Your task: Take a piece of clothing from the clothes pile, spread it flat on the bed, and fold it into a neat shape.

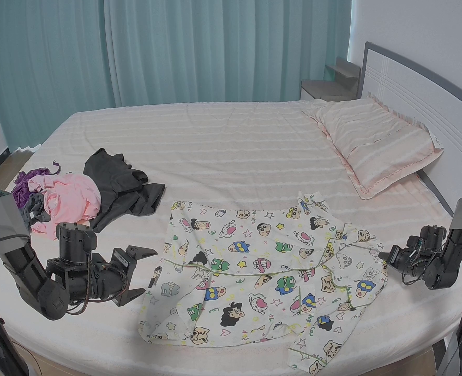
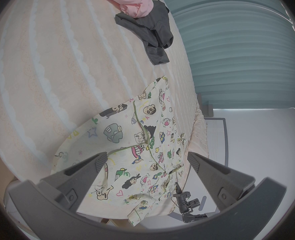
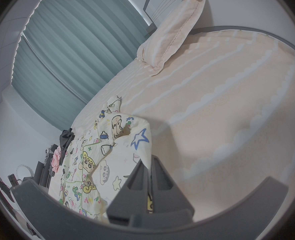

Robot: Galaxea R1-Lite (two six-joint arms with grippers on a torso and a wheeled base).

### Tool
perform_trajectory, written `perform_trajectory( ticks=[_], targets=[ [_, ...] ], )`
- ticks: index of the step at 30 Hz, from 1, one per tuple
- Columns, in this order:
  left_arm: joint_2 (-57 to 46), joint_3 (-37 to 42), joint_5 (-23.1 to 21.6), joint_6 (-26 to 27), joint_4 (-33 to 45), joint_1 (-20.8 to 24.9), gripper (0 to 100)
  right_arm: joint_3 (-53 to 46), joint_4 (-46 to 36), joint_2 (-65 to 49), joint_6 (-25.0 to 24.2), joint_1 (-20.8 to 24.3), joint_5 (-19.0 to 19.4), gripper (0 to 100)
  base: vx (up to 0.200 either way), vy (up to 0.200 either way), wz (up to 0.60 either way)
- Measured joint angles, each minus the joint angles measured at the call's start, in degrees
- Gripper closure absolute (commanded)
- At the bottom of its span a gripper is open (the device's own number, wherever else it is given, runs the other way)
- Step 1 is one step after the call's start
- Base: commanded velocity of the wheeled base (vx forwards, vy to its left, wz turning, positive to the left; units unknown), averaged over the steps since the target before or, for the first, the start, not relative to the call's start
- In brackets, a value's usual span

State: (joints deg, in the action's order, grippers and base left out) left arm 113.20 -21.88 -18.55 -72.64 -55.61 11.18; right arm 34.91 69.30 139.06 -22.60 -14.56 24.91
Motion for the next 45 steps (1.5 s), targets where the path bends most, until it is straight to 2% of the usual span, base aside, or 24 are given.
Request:
perform_trajectory(
  ticks=[10, 11, 16, 19, 25, 31, 37, 40, 45],
  targets=[
    [0.0, 0.04, 0.0, 0.0, 0.0, -0.02, 0, 2.49, -0.72, -0.11, 0.3, -1.51, -0.13, 100, 0.0, 0.0, 0.0],
    [0.0, 0.04, 0.0, 0.0, 0.0, 0.0, 0, 2.73, -0.77, -0.11, 0.35, -1.58, -0.15, 0, 0.0, 0.0, 0.0],
    [0.0, 0.13, 0.06, 0.0, 0.0, 0.0, 0, 2.99, -0.68, -0.15, 0.35, -1.71, -0.85, 0, 0.0, 0.0, 0.0],
    [-0.02, 0.33, 0.35, 0.0, 0.0, 0.06, 0, 2.88, -0.24, -0.52, 0.33, -1.78, -3.67, 0, 0.0, 0.0, 0.0],
    [-0.17, 0.88, 1.27, -0.02, 0.0, 2.01, 0, 1.13, 0.02, -3.36, -0.72, -2.56, -6.02, 0, 0.0, 0.0, 0.0],
    [-0.16, 1.02, 3.58, -0.05, 0.02, 5.28, 0, -6.0, 0.07, -10.01, -3.07, -1.23, -10.33, 0, 0.0, 0.0, 0.0],
    [-0.11, 1.29, 5.12, -0.02, 0.17, 8.06, 0, -15.79, 2.4, -15.35, -8.73, 4.41, -16.32, 0, 0.0, 0.0, 0.0],
    [-0.09, 1.63, 5.91, -0.02, 0.24, 8.97, 0, -20.89, 8.09, -16.87, -12.86, 8.63, -18.9, 0, -0.2, 0.0, 0.0],
    [0.09, 1.82, 6.74, 0.02, 0.33, 9.79, 0, -27.2, 16.4, -17.57, -20.04, 15.98, -20.77, 0, -0.12, 0.0, 0.0]
  ],
)
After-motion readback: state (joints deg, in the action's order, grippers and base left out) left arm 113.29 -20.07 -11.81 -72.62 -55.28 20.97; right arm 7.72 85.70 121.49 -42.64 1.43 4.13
